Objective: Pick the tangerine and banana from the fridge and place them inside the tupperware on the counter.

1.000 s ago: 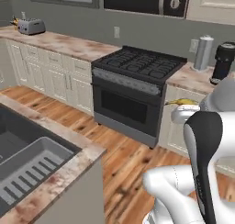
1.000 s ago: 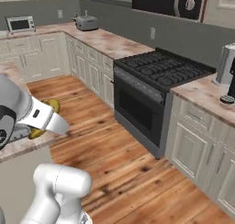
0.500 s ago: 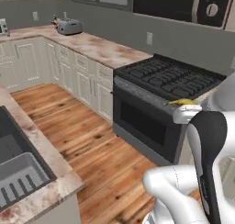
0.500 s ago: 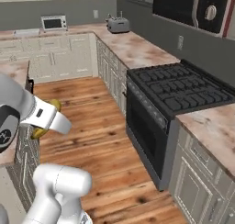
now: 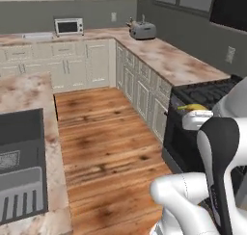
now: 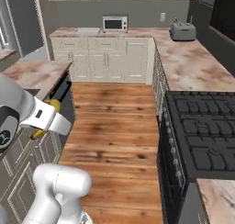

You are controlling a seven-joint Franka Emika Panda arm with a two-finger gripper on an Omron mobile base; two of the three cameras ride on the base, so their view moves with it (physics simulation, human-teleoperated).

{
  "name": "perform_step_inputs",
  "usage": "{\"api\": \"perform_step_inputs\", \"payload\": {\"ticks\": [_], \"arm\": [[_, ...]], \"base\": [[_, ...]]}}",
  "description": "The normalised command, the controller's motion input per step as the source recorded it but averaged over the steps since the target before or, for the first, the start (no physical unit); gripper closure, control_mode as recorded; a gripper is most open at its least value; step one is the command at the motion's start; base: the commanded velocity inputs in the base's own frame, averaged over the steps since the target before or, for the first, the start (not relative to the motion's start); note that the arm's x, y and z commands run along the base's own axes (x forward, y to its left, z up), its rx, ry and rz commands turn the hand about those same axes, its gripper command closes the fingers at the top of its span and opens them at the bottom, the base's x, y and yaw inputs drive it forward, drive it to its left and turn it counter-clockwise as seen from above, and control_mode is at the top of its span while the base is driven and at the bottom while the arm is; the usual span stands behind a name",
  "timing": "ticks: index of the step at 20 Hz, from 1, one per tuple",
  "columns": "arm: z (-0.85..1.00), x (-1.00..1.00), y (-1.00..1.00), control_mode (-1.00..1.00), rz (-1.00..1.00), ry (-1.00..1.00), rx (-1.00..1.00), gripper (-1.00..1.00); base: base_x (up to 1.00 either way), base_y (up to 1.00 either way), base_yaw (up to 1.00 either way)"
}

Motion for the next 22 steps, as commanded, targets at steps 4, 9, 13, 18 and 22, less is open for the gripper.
{"api": "perform_step_inputs", "payload": {"ticks": [4,9,13,18,22], "arm": [[0.00,0.00,0.00,1.00,0.00,0.00,0.00,1.00],[0.00,0.00,0.00,1.00,0.00,0.00,0.00,1.00],[0.00,0.00,0.00,1.00,0.00,0.00,0.00,1.00],[0.00,0.00,0.00,1.00,0.00,0.00,0.00,1.00],[0.00,0.00,0.00,1.00,0.00,0.00,0.00,1.00]], "base": [[1.00,-0.30,0.71],[1.00,-0.38,0.46],[1.00,-0.44,0.30],[1.00,-0.52,0.06],[1.00,-0.52,0.00]]}}
